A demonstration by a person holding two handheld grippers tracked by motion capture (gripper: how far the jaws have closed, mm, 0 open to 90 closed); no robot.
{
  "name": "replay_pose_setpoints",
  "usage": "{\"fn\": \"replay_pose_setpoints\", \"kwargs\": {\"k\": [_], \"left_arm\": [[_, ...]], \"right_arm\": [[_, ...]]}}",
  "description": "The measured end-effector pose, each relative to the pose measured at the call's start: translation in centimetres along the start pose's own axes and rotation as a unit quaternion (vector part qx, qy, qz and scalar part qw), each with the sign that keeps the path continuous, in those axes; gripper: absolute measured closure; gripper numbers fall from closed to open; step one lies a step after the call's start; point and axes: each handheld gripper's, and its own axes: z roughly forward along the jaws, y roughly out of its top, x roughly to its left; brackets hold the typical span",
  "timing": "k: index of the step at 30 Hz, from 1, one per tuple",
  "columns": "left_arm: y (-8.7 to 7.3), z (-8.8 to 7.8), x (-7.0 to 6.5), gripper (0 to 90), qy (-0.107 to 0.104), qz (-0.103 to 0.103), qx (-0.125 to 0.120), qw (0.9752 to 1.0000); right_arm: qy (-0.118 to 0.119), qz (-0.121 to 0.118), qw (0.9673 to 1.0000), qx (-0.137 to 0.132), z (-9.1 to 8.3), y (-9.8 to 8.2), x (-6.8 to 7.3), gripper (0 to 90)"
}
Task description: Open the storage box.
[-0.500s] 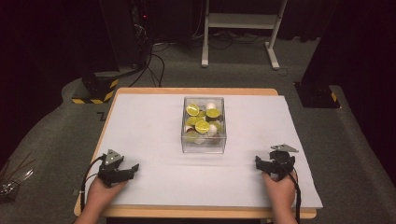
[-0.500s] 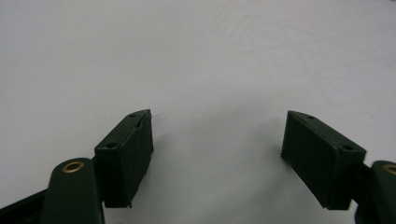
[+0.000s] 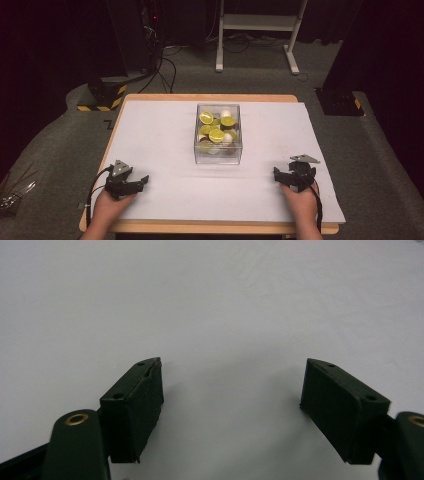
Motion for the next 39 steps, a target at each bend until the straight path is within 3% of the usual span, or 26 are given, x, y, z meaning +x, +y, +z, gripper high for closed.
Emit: {"fn": "replay_pose_setpoints", "kwargs": {"k": [11,13,17,24,39], "left_arm": [[0.0,0.0,0.0,25.6,0.001,0.000,-0.001,1.0000],[0.0,0.0,0.0,25.7,0.001,0.000,-0.001,1.0000],[0.0,0.0,0.0,25.7,0.002,0.000,-0.001,1.0000],[0.0,0.0,0.0,25.6,0.002,0.000,-0.001,1.0000],[0.0,-0.1,0.1,26.7,0.003,-0.001,0.000,1.0000]], "right_arm": [[0.000,-0.002,1.0000,0.002,0.0,0.0,0.0,8.6],[-0.002,-0.006,1.0000,0.004,-0.2,0.2,0.1,14.2],[0.002,-0.026,0.9996,-0.011,-0.7,0.4,0.8,18.6],[0.012,-0.039,0.9985,-0.035,-1.5,0.5,1.6,25.7],[0.060,-0.048,0.9944,-0.073,-3.0,0.6,4.4,36.5]]}}
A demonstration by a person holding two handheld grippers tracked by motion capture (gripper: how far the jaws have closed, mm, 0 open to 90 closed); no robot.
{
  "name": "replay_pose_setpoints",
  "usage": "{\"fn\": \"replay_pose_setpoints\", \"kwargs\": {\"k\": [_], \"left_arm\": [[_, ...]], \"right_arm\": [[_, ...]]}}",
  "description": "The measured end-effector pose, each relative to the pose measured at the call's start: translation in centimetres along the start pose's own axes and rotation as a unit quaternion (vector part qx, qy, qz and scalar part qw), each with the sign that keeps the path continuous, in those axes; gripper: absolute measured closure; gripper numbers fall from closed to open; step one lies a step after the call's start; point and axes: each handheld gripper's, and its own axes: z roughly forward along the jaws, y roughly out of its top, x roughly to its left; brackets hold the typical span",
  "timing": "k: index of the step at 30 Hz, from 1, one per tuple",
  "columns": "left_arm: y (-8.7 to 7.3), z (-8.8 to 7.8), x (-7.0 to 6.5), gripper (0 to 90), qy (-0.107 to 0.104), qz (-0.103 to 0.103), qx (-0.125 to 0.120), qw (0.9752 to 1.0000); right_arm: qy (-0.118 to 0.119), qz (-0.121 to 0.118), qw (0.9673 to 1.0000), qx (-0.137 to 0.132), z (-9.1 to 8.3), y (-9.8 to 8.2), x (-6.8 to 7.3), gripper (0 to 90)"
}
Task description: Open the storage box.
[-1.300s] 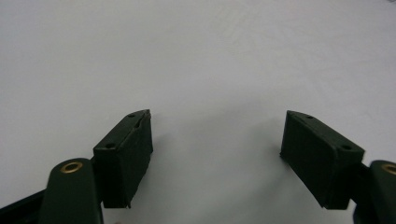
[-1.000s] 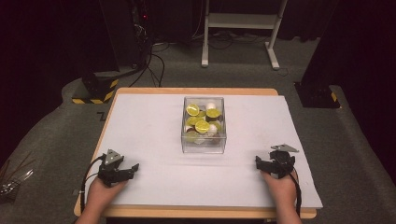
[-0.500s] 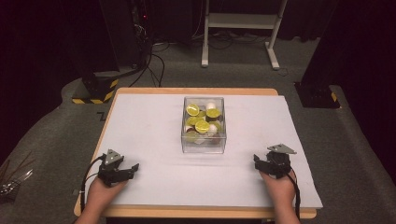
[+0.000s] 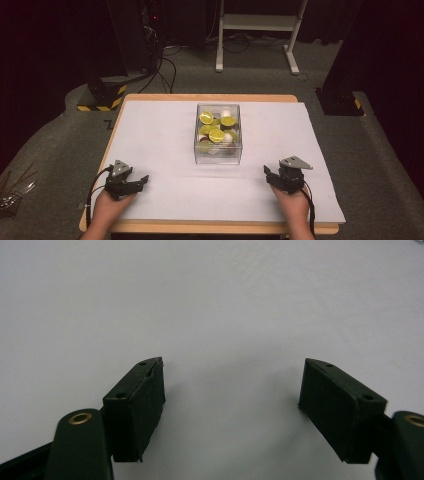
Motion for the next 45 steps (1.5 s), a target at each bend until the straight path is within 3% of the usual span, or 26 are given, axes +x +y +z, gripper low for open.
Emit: {"fn": "replay_pose_setpoints", "kwargs": {"k": [6,21,30,37,45], "left_arm": [[0.0,0.0,0.0,26.8,0.000,0.000,-0.001,1.0000],[0.0,0.0,0.0,25.9,0.001,0.001,-0.001,1.0000],[0.0,0.0,-0.1,25.9,0.001,0.001,-0.001,1.0000],[0.0,0.0,-0.1,25.8,0.002,0.002,-0.001,1.0000],[0.0,0.0,-0.1,25.4,0.005,0.004,0.000,1.0000]], "right_arm": [[0.024,-0.015,0.9996,-0.009,0.1,0.1,1.4,38.5],[0.070,-0.011,0.9972,-0.025,-0.1,0.9,4.0,45.5],[0.098,-0.035,0.9941,-0.033,0.0,1.6,5.8,46.7],[0.124,-0.065,0.9896,-0.033,0.4,2.5,7.7,46.6],[0.134,-0.071,0.9875,-0.042,1.0,3.6,8.7,46.5]]}}
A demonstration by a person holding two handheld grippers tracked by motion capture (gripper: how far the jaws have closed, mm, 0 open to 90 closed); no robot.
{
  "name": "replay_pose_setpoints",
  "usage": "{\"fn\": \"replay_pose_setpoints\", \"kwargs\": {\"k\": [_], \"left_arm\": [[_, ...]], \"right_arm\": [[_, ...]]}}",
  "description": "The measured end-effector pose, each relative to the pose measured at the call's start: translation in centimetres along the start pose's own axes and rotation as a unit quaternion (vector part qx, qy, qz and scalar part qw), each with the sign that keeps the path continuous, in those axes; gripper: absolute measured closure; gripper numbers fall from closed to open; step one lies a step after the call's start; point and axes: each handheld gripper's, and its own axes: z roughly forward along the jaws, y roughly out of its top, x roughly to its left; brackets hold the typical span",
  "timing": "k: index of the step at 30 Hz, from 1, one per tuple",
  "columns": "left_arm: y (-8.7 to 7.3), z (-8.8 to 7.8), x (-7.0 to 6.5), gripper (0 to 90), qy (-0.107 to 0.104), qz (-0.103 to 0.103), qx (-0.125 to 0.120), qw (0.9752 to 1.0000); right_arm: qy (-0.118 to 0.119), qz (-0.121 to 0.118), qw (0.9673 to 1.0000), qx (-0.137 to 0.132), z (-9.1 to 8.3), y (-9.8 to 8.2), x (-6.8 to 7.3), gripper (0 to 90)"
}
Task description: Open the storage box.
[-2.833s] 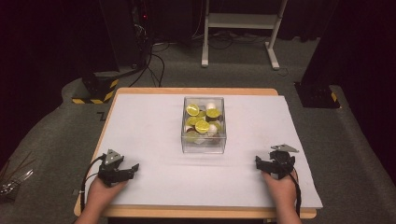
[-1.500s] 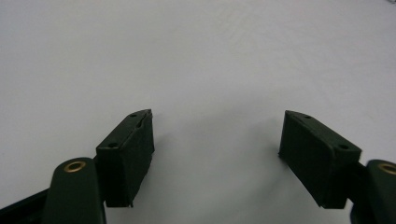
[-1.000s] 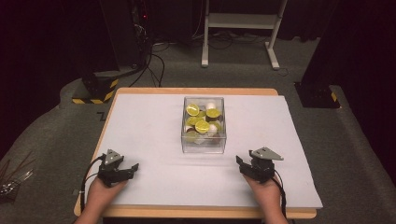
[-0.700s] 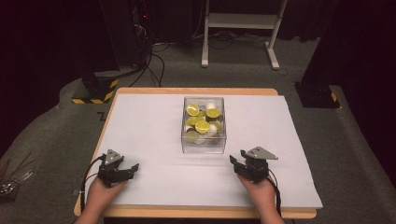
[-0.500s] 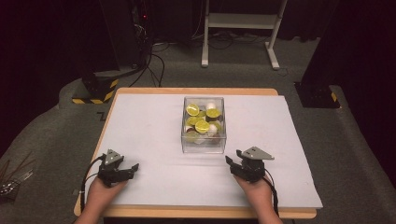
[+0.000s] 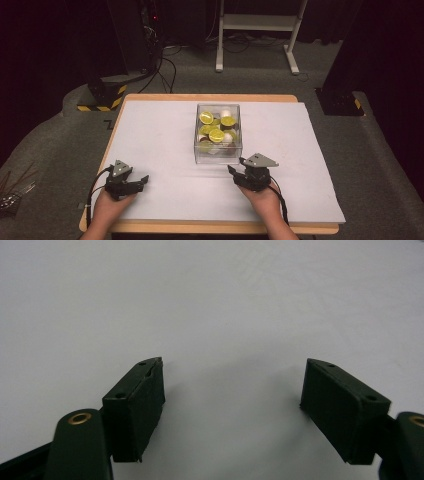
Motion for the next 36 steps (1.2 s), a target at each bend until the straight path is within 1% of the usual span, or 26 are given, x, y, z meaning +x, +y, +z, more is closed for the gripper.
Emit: {"fn": "replay_pose_setpoints", "kwargs": {"k": [3,5,10,19,21,23,24,28,30,34,36], "left_arm": [[0.0,0.0,0.0,25.1,0.000,0.000,0.000,1.0000],[0.0,0.0,0.0,25.1,0.000,0.000,0.000,1.0000],[0.0,0.0,0.0,25.1,0.000,-0.001,0.000,1.0000],[0.0,0.0,0.0,25.1,0.000,0.000,0.001,1.0000],[0.0,0.0,0.0,24.9,0.004,0.003,0.001,1.0000],[0.0,0.0,0.0,23.7,0.006,0.003,0.002,1.0000],[0.0,0.0,-0.1,23.5,0.005,0.000,0.002,1.0000],[0.0,0.0,-0.1,23.4,0.007,0.004,0.002,1.0000],[0.0,0.0,-0.1,23.4,0.005,0.000,0.002,1.0000],[0.0,0.0,-0.1,23.1,0.006,0.000,0.002,1.0000],[0.0,0.0,0.0,22.8,0.005,-0.002,0.002,1.0000]], "right_arm": [[0.003,0.006,1.0000,-0.004,0.3,0.3,0.2,46.1],[0.006,0.005,0.9999,-0.008,0.5,0.6,0.2,45.8],[0.014,0.011,0.9998,-0.009,1.1,1.0,0.3,44.8],[0.012,0.013,0.9998,-0.007,1.9,1.5,0.2,45.6],[0.010,0.012,0.9999,-0.006,2.2,1.6,0.2,45.5],[0.008,0.011,0.9999,-0.005,2.3,1.7,0.2,45.5],[0.009,0.013,0.9999,-0.006,2.5,1.7,0.1,45.5],[0.008,0.019,0.9998,-0.008,2.9,2.0,0.0,45.6],[0.009,0.016,0.9998,-0.011,3.0,2.0,0.0,45.9],[0.012,0.020,0.9996,-0.016,3.3,2.2,-0.1,46.3],[0.013,0.026,0.9995,-0.016,3.5,2.2,-0.1,46.3]]}}
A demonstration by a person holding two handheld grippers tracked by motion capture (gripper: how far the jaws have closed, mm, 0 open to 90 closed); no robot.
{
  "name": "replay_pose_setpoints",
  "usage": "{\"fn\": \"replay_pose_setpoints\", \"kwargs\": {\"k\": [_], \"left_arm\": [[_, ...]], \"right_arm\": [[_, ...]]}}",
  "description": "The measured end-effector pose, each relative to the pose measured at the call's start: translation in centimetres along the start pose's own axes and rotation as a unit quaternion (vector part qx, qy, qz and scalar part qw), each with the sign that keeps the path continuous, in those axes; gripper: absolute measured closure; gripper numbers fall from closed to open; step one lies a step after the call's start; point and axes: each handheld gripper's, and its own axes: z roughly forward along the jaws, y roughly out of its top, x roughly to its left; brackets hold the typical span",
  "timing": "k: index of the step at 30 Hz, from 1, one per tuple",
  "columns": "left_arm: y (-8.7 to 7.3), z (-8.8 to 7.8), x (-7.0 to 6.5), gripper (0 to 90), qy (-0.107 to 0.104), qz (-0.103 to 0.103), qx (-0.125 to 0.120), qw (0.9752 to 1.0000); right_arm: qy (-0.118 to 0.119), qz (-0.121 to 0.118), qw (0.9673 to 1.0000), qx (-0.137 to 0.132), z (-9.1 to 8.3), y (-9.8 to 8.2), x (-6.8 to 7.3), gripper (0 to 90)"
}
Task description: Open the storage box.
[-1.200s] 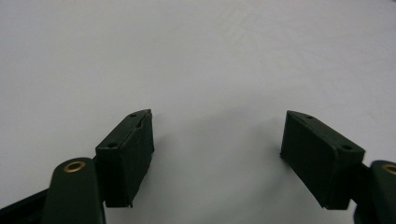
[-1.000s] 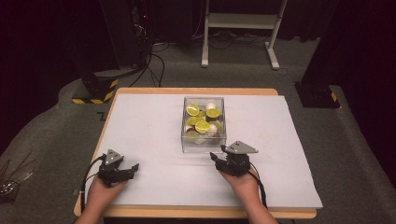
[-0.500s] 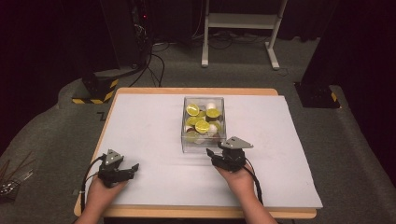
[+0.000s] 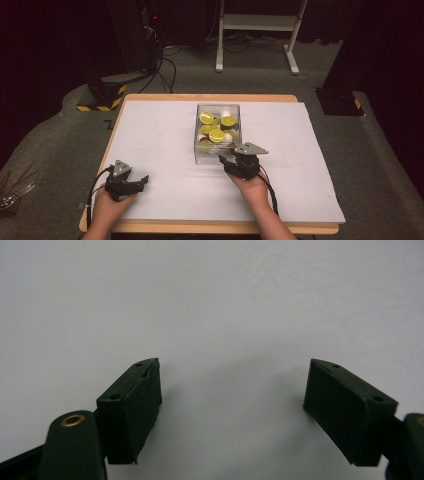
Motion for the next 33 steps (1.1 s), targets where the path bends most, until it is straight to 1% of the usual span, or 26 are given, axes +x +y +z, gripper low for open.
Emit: {"fn": "replay_pose_setpoints", "kwargs": {"k": [2,3,4,5,6,7,9,12,15,18,19,24,27,33], "left_arm": [[0.00,0.00,0.03,22.3,-0.004,-0.002,0.001,1.0000],[0.01,0.03,0.02,21.7,-0.006,0.000,0.001,1.0000],[0.02,0.07,-0.03,19.1,-0.010,0.002,0.005,0.9999],[0.04,0.07,0.01,17.8,-0.008,0.007,0.005,0.9999],[0.03,0.09,-0.03,17.6,-0.011,0.001,0.004,0.9999],[0.03,0.09,-0.04,17.6,-0.011,0.001,0.004,0.9999],[0.03,0.09,-0.02,17.5,-0.011,0.002,0.005,0.9999],[0.03,0.10,0.01,17.2,-0.013,0.002,0.005,0.9999],[0.02,0.11,0.01,17.0,-0.013,0.002,0.005,0.9999],[0.03,0.16,0.01,15.4,-0.019,0.003,0.006,0.9998],[0.05,0.16,0.02,14.5,-0.016,0.009,0.007,0.9998],[0.04,0.16,0.01,14.5,-0.018,0.005,0.006,0.9998],[0.05,0.16,0.04,14.5,-0.017,0.008,0.007,0.9998],[0.04,0.16,0.03,14.6,-0.017,0.008,0.007,0.9998]], "right_arm": [[0.002,0.004,1.0000,-0.002,0.18,0.03,-0.10,46.5],[0.002,0.004,1.0000,-0.003,0.24,0.03,-0.12,46.8],[0.002,0.002,1.0000,-0.004,0.33,0.05,-0.17,46.8],[0.003,0.002,1.0000,-0.003,0.39,0.07,-0.17,46.8],[0.003,0.002,1.0000,-0.003,0.44,0.09,-0.15,46.8],[0.002,0.000,1.0000,-0.004,0.49,0.12,-0.13,46.8],[0.002,-0.004,1.0000,-0.007,0.58,0.18,-0.12,46.8],[0.006,-0.002,1.0000,-0.007,0.73,0.24,-0.07,47.5],[0.006,-0.010,0.9999,-0.009,0.81,0.30,0.10,48.2],[0.008,-0.010,0.9998,-0.011,0.90,0.32,0.18,49.4],[0.008,-0.013,0.9998,-0.012,0.93,0.33,0.20,49.7],[0.010,-0.014,0.9998,-0.013,0.96,0.30,0.13,51.2],[0.014,-0.017,0.9996,-0.018,0.97,0.32,0.01,52.8],[0.023,-0.013,0.9994,-0.023,1.07,0.31,-0.15,56.2]]}}
